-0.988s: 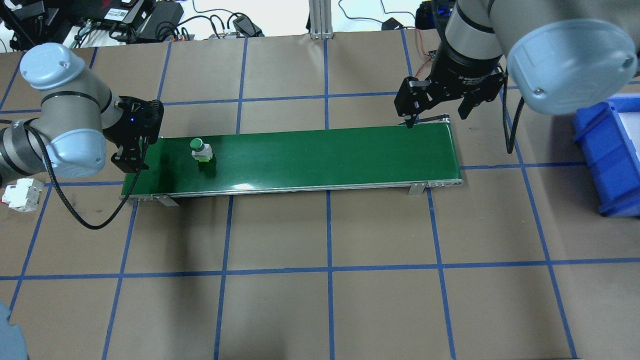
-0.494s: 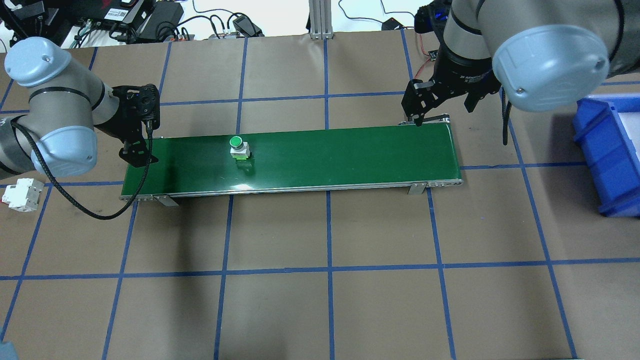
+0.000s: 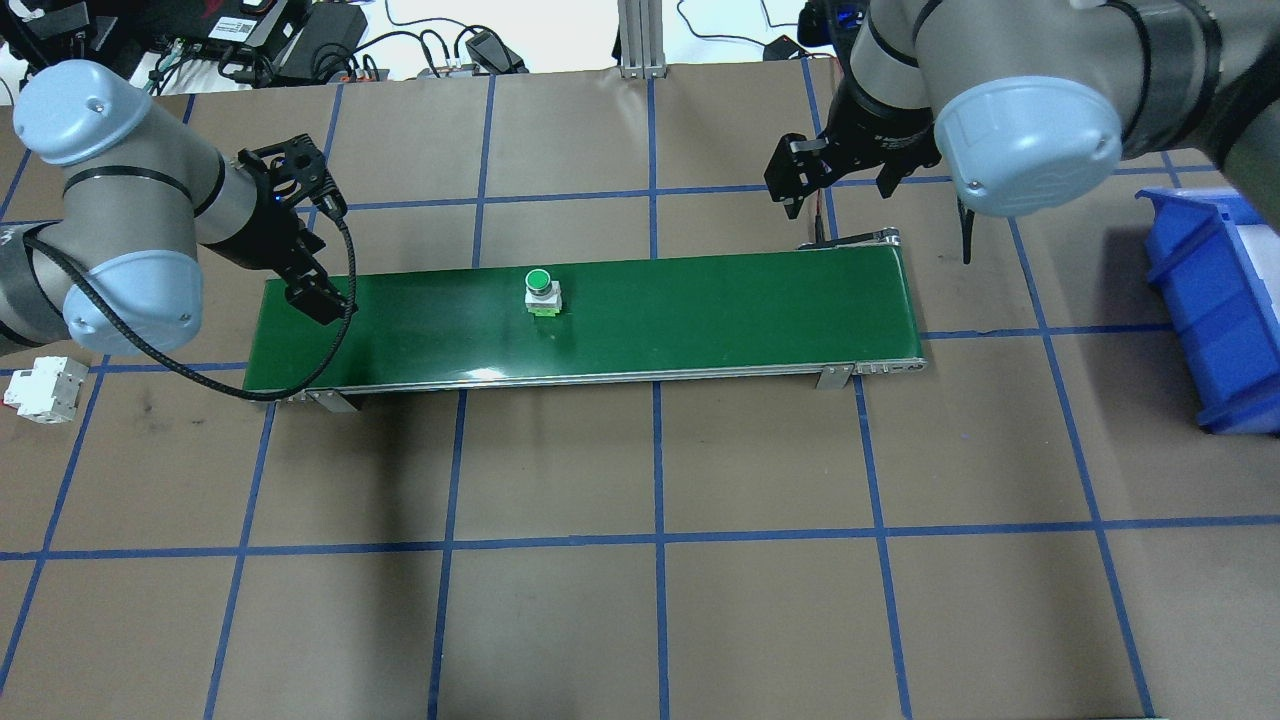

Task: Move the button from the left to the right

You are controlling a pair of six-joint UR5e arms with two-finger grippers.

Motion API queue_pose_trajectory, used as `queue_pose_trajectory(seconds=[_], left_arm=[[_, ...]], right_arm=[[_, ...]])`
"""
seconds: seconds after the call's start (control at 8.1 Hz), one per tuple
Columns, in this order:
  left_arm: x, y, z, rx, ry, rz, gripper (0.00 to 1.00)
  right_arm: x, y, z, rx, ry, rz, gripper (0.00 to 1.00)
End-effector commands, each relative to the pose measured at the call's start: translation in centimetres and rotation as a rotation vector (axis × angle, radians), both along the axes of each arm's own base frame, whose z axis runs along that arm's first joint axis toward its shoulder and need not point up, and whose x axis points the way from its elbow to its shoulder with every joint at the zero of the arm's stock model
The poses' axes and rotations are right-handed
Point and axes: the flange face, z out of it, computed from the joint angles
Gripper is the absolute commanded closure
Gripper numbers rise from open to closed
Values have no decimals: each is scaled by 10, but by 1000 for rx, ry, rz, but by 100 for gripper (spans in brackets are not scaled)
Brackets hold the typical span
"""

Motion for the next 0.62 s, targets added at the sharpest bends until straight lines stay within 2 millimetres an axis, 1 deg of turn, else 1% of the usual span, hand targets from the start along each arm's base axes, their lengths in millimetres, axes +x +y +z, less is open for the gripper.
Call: queue_pose_trajectory(seconds=[0.0, 0.12, 0.25, 0.37, 0.49], left_arm=[[-67, 12, 16, 21, 18, 310, 0], [-91, 19, 16, 45, -60, 338, 0], [-117, 15, 37, 18, -50, 415, 0], [-138, 11, 67, 16, -22, 538, 0], [-154, 11, 106, 22, -44, 573, 0]], right_arm=[[11, -23, -34, 31, -104, -120, 0], [13, -27, -45, 51, -126, -146, 0], [16, -35, -55, 48, -152, -189, 0], [17, -39, -70, 68, -153, -203, 0], [19, -42, -78, 89, -178, -234, 0]])
